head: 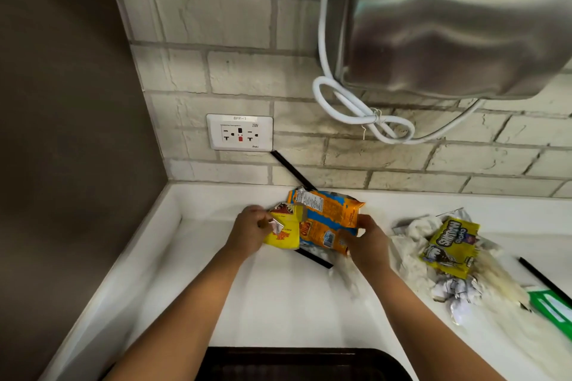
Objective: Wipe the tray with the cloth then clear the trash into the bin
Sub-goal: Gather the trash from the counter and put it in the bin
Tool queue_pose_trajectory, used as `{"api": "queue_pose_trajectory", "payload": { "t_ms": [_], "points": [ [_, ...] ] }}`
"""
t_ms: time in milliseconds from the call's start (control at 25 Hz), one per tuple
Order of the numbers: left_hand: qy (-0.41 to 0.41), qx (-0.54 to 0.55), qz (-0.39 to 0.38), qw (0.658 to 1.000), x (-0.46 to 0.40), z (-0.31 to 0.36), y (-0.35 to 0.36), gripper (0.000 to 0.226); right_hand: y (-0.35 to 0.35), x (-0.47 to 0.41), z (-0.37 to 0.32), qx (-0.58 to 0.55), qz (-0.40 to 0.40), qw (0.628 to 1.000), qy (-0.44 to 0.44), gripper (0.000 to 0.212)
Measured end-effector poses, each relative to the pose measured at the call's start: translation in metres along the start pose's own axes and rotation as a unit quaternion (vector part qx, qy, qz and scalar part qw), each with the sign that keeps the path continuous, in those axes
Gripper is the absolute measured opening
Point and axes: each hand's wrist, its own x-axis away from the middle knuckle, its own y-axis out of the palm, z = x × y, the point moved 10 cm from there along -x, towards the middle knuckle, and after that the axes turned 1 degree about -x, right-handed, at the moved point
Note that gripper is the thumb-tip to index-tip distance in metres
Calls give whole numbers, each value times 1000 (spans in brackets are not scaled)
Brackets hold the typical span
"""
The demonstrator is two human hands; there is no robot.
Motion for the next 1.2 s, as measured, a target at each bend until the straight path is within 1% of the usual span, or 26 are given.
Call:
{"api": "queue_pose_trajectory", "payload": {
  "t_ms": [40, 120, 160, 240, 360, 400, 520, 600, 640, 720, 800, 880, 960, 1080, 1200],
  "points": [
    [-10, -1, -6, 1000, -4, -2, 6, 17, 3, 2, 2, -14, -9, 1000, 7, 18],
    [-31, -5, -36, 999, -8, -5, 19, 22, 6, 6, 3, -25, -8, 1000, 2, 16],
    [-41, -4, -39, 998, -7, -5, 21, 23, 6, 10, 4, -27, -4, 1000, -3, 16],
    [-53, 26, -11, 998, -3, -3, 14, 22, 1, 15, 4, -38, 10, 999, -5, 17],
    [-47, 87, 36, 994, 12, 2, -5, 16, -13, 30, 0, -72, 40, 996, -14, 16],
    [-41, 115, 42, 992, 20, 4, -12, 17, -20, 40, -3, -89, 53, 994, -24, 15],
    [-36, 172, 45, 983, 50, 16, -27, 33, -38, 74, -5, -151, 70, 985, -43, 20],
    [-63, 223, 64, 971, 73, 17, -36, 42, -53, 96, 0, -199, 78, 976, -35, 21],
    [-85, 259, 76, 959, 84, 14, -38, 43, -60, 105, 3, -221, 83, 971, -29, 19],
    [-121, 339, 81, 930, 112, 13, -41, 38, -80, 128, 8, -248, 96, 964, -22, 19],
    [-145, 401, 54, 903, 140, 22, -36, 33, -104, 152, 10, -258, 118, 959, -23, 24],
    [-153, 439, 30, 885, 169, 37, -35, 30, -124, 176, 16, -273, 138, 952, -20, 27],
    [-140, 460, 35, 876, 190, 51, -42, 27, -140, 198, 24, -301, 164, 939, -6, 25],
    [-135, 463, 55, 874, 220, 64, -50, 22, -157, 236, 43, -328, 201, 923, 24, 22],
    [-143, 460, 31, 876, 256, 80, -42, 22, -169, 265, 55, -326, 207, 922, 28, 23]
  ]
}}
